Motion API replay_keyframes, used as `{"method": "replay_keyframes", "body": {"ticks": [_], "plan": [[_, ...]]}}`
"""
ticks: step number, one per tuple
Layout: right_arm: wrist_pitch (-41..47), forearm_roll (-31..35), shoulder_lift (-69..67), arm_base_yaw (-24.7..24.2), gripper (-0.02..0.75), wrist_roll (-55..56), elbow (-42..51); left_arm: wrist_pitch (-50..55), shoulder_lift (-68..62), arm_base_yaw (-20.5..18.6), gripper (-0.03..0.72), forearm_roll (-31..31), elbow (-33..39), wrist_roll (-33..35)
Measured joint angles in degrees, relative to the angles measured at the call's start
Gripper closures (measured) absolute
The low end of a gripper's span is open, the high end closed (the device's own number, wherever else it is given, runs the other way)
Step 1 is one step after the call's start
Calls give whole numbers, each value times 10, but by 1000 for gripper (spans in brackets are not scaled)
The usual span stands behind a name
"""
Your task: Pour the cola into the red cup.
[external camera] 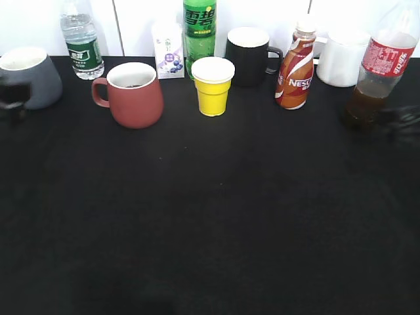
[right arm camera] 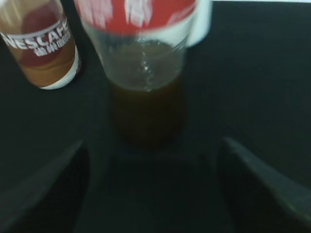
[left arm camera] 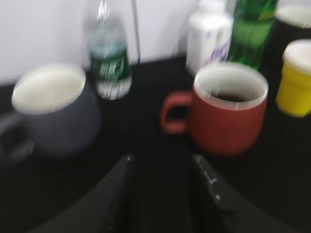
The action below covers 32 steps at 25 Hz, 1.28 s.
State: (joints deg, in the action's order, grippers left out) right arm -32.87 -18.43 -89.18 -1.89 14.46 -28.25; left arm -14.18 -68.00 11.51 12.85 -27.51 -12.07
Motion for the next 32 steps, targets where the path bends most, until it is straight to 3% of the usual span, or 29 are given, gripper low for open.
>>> {"method": "replay_keyframes", "body": {"ticks": [3, 6, 8, 12, 13, 14, 15, 16, 20, 26, 32], "plan": [[182, -30, 131, 0, 141, 95, 1, 132, 49, 40, 418, -31, 0, -6], [297, -25, 257, 2, 142, 148, 1, 293, 157, 94, 419, -107, 0, -7], [380, -5, 337, 43, 142, 154, 1, 383, 262, 114, 421, -122, -1, -7], [535, 1, 500, 190, 143, 150, -11, 549, 372, 114, 421, -125, -44, -7], [593, 17, 534, 215, 143, 132, -26, 577, 393, 114, 421, -119, -53, -7], [667, 74, 587, 234, 143, 64, -58, 612, 427, 114, 421, -119, -55, -4], [688, 92, 600, 236, 143, 40, -72, 625, 440, 114, 421, -121, -55, 0], [764, 133, 638, 237, 143, -6, -102, 658, 476, 114, 421, -121, -55, 14], [965, 144, 715, 239, 143, -22, -112, 757, 567, 114, 421, -123, -54, 39], [961, 105, 832, 239, 144, -22, -20, 799, 668, 114, 421, -123, -45, 69], [936, 103, 837, 239, 144, -22, -8, 758, 669, 114, 421, -125, -23, 79]]}}
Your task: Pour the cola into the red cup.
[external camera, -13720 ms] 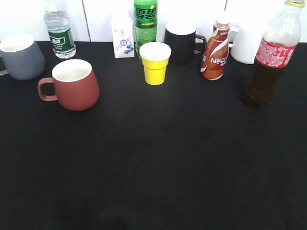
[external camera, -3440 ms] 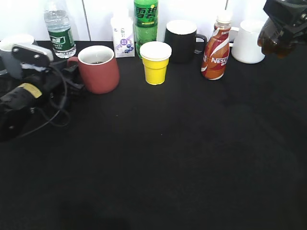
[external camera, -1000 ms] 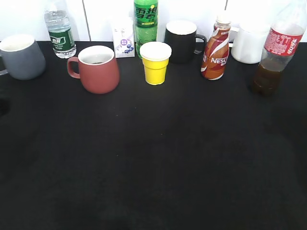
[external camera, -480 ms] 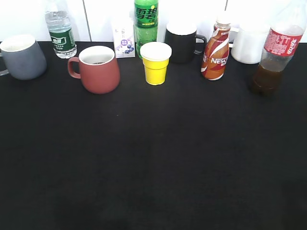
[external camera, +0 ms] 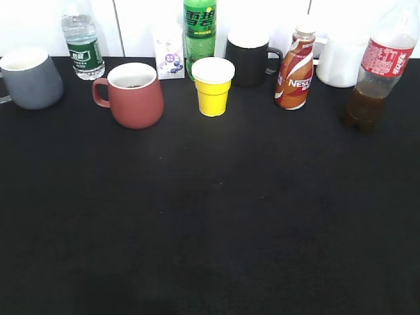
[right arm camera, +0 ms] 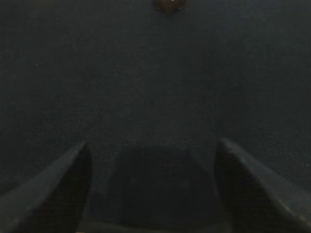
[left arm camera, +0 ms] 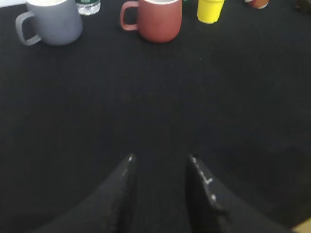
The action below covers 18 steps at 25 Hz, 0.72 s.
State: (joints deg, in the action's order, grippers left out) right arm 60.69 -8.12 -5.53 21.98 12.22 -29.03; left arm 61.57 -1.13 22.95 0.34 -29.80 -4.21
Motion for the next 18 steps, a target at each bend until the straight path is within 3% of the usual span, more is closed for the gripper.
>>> {"method": "replay_keyframes", "body": {"ticks": [10, 16, 18], "plan": [[-2, 0, 0, -6, 144, 0, 0, -5, 0, -1, 422, 0, 0, 1], [-3, 0, 23, -93, 144, 0, 0, -5, 16, -124, 423, -3, 2, 1], [-4, 0, 57, -140, 145, 0, 0, -5, 16, -148, 424, -3, 2, 1]]}}
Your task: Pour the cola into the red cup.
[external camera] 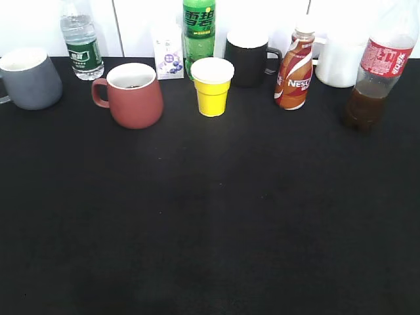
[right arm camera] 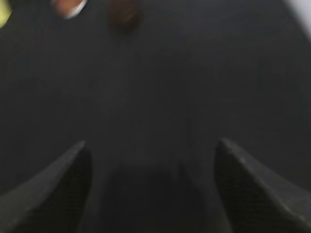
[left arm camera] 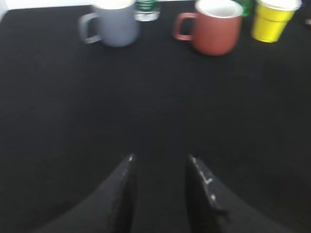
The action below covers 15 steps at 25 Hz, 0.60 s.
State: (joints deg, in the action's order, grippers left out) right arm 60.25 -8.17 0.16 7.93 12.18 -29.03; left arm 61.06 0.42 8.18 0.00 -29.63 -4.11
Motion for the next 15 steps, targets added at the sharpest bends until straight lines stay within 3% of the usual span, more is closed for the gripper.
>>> {"method": "replay_keyframes", "body": {"ticks": [2, 4, 15], "plan": [[0, 1, 3, -45, 146, 0, 0, 0, 0, -32, 425, 0, 0, 0], [0, 1, 3, -59, 146, 0, 0, 0, 0, -56, 425, 0, 0, 1], [-1, 1, 3, -62, 147, 0, 0, 0, 0, -60, 449, 0, 0, 2]]}}
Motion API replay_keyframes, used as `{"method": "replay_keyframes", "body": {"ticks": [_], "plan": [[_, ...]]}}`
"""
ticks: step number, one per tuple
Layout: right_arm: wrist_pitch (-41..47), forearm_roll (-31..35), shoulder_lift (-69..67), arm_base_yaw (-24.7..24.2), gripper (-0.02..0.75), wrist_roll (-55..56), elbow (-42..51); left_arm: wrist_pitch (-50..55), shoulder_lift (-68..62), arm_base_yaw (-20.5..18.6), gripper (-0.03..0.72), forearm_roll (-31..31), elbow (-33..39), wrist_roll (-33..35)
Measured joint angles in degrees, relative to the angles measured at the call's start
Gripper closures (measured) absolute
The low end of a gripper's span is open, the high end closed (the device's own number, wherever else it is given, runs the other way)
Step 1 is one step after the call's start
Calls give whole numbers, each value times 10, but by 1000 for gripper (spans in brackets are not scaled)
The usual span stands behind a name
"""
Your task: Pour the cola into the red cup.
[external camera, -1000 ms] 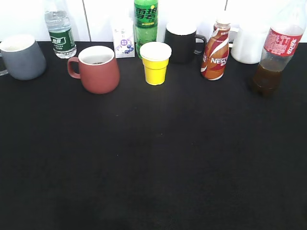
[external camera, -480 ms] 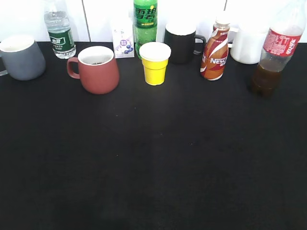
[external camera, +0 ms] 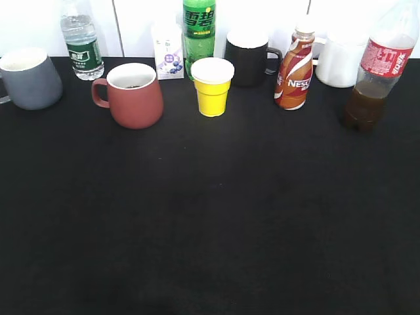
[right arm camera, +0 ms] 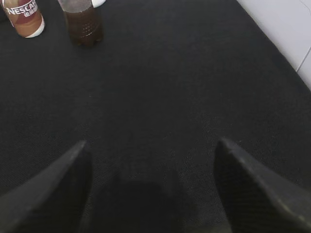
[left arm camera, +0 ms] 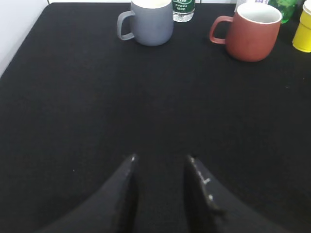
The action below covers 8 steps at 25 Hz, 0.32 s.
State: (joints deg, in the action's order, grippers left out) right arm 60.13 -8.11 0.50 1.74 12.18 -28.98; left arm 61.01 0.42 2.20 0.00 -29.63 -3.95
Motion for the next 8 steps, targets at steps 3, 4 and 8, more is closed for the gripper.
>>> {"method": "replay_keyframes", "body": {"ticks": [3, 4, 8], "plan": [[0, 0, 0, 0, 147, 0, 0, 0, 0, 0, 451, 0, 0, 0], [0, 1, 0, 0, 148, 0, 0, 0, 0, 0, 451, 0, 0, 0], [0, 1, 0, 0, 150, 0, 0, 0, 0, 0, 452, 0, 0, 0]]}}
